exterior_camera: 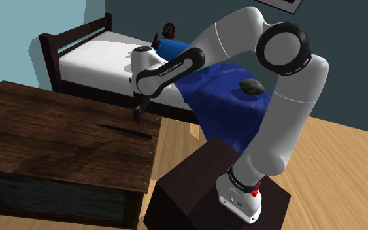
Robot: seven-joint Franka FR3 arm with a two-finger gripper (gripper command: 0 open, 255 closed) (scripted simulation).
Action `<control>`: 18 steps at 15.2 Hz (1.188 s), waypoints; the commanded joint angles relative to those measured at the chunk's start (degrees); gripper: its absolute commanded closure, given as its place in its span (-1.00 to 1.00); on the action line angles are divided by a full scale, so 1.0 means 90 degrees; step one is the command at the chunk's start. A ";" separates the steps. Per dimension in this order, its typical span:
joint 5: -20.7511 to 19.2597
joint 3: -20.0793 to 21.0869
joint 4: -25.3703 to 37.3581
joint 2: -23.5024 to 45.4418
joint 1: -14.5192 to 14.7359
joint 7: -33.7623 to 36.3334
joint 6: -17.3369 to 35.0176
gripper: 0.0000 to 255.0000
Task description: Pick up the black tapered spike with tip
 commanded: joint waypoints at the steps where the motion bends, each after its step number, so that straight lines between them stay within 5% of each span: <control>1: -0.0143 0.0014 0.0291 0.0471 0.0086 0.0022 0.0202 -1.00; 7: -0.0511 0.0000 0.1440 0.1813 0.0391 0.0037 0.0441 -1.00; 16: -0.0636 -0.0097 0.1521 0.2330 0.0458 0.0138 0.0871 -1.00; 17: -0.0636 -0.0097 0.1507 0.2321 0.0459 0.0141 0.0876 1.00; 18: -0.0637 -0.0097 0.1512 0.2324 0.0459 0.0140 0.0875 1.00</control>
